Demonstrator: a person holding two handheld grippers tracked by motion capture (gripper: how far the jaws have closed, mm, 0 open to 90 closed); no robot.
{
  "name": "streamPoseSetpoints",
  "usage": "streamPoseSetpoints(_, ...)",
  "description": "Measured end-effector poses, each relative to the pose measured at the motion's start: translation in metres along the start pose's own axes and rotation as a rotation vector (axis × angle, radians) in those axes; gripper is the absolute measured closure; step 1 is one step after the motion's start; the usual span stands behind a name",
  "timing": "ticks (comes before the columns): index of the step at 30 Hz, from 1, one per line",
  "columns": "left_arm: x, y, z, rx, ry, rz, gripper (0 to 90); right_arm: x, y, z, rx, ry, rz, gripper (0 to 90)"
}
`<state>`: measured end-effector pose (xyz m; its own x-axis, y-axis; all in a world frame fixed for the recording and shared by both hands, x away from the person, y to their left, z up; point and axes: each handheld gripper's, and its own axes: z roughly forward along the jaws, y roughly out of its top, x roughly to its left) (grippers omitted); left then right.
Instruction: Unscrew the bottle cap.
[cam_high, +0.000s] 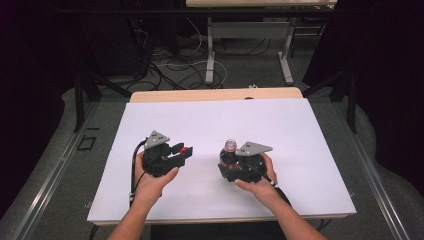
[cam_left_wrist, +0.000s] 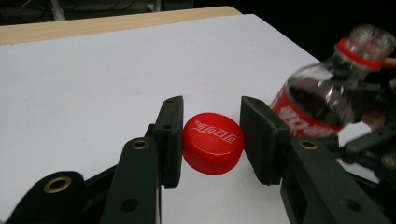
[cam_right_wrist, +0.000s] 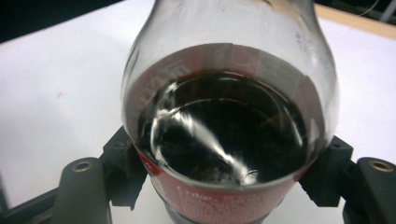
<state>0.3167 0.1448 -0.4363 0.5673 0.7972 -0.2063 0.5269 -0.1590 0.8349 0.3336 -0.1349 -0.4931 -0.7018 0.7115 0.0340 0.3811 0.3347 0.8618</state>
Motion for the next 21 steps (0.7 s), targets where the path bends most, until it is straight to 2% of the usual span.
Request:
streamPoseSetpoints(6, 0.008, -0.003, -0.001, 0.004, 0.008, -0.014, 61.5, -0.019, 0.024, 0.007, -0.029, -0.051, 0.016, 28.6)
streamPoseSetpoints(8, 0.009, -0.004, -0.001, 0.007, 0.003, -0.026, 61.4, -0.024, 0.032, 0.011, -0.034, -0.059, 0.024, 28.6)
streamPoseSetpoints(11, 0.012, -0.005, -0.001, 0.002, 0.007, -0.019, 61.4, -0.032, 0.043, 0.018, -0.042, -0.064, 0.046, 28.6)
streamPoseSetpoints(16, 0.015, -0.005, -0.003, 0.0, 0.006, -0.033, 61.4, -0.043, 0.057, 0.035, -0.047, -0.094, 0.075, 28.5)
streamPoseSetpoints(21, 0.017, -0.006, -0.003, -0.008, 0.008, -0.047, 61.4, -0.054, 0.06, 0.059, -0.036, -0.122, 0.116, 28.5)
